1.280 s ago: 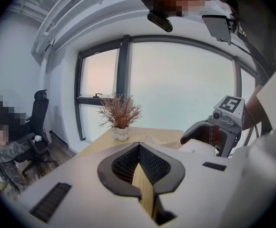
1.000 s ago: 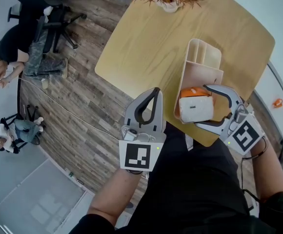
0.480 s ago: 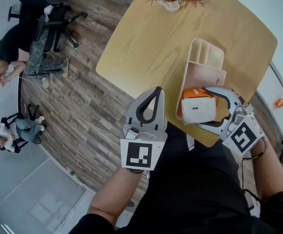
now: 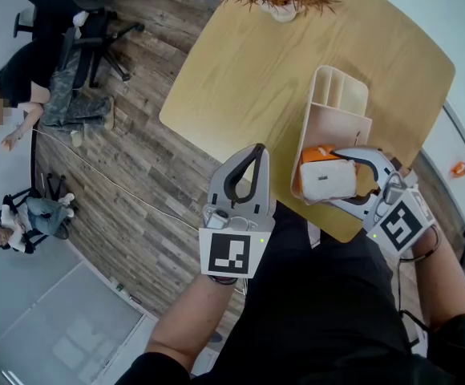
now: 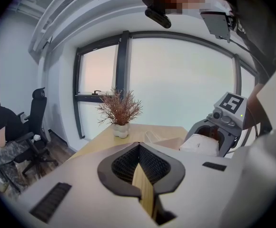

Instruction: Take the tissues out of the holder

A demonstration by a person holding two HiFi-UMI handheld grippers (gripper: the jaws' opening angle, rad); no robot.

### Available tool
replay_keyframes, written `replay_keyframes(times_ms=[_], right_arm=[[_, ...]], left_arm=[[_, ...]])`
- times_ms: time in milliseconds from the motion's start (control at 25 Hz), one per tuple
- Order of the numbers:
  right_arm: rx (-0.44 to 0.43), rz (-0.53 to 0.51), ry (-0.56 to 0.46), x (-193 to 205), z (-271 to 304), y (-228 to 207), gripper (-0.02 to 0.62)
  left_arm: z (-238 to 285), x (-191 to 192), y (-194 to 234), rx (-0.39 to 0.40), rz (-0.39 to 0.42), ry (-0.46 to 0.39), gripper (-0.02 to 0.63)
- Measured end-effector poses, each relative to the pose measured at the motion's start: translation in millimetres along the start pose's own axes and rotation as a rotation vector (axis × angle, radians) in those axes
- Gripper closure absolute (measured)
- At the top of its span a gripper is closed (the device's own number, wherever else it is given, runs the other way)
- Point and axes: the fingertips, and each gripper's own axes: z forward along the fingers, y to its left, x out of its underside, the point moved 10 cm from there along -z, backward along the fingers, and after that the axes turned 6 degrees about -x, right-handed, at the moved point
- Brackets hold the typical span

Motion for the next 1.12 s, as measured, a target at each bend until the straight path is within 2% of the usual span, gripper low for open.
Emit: replay_keyframes(times_ms=[360, 920, 1120], right_arm=[[-0.012, -0.008, 0.054, -3.1, -2.4, 2.5, 0.310], [-0.005, 0.002, 0.010, -17.8, -17.6, 2.5, 0.310], [-0.003, -0.015, 0.024, -27.4, -24.2, 2.7, 0.310]], left_arm=[[-1.3, -10.0, 1.4, -0.005, 0.010, -0.024, 0.601], [-7.5, -33.4, -2.0, -0.015, 0.020, -0.065, 0.601], [-10.7, -40.9, -3.8, -0.014, 0.031, -0.078, 0.601]])
